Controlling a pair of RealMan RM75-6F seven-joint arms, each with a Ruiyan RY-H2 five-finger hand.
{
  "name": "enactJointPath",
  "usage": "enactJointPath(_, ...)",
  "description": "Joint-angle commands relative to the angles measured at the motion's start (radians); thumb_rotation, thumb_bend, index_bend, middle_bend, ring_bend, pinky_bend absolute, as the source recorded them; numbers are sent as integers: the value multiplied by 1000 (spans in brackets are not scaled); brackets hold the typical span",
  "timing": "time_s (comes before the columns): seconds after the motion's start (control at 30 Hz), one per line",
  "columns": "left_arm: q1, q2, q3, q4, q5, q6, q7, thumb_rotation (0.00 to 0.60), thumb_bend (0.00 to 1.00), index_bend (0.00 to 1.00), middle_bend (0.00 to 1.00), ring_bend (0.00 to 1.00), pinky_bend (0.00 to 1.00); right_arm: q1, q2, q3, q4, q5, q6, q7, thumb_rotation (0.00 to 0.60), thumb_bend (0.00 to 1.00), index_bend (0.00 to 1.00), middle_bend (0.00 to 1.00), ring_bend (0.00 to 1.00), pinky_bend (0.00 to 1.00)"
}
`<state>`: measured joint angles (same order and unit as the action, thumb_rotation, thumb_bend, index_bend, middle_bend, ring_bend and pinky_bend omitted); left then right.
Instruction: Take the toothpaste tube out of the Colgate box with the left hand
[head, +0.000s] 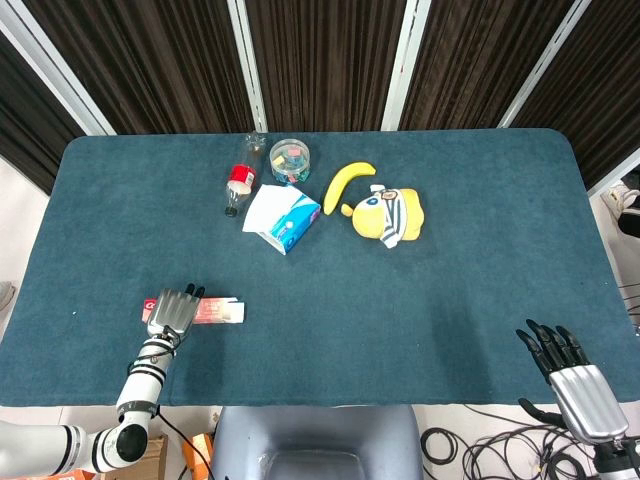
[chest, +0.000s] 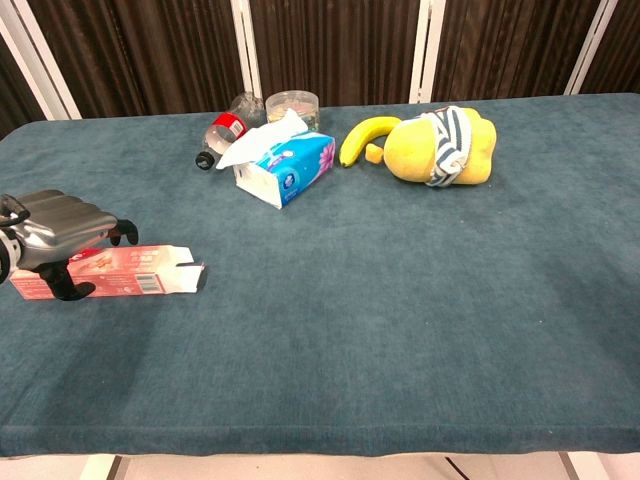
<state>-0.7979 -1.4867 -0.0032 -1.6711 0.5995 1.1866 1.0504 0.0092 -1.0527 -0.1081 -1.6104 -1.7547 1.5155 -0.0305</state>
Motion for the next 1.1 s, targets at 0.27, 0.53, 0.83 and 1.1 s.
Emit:
enactJointPath(0.27,1,-3,3,6,6,-2,-7,600,362,229,249,871,924,-2,1,0,0,-2,4,1,600,95,9,0,46,68)
enactJointPath(0.53,3,-2,6,10,15,5,-9,600,361,257,274,871,924,3,0,0,2,-3,-1,4,600,95,9,0,46,68)
enactJointPath(0.83,15,-18,15,45,55,17,-23,600,389,418,453,885,936,4,0,-1,0,-3,-5,2,600,95,9,0,46,68)
enactJointPath(1.1,15,11,13,0,64,48,6,600,409,481,530,899,946,4,1,-1,0,-3,-3,5,600,95,10,0,46,68)
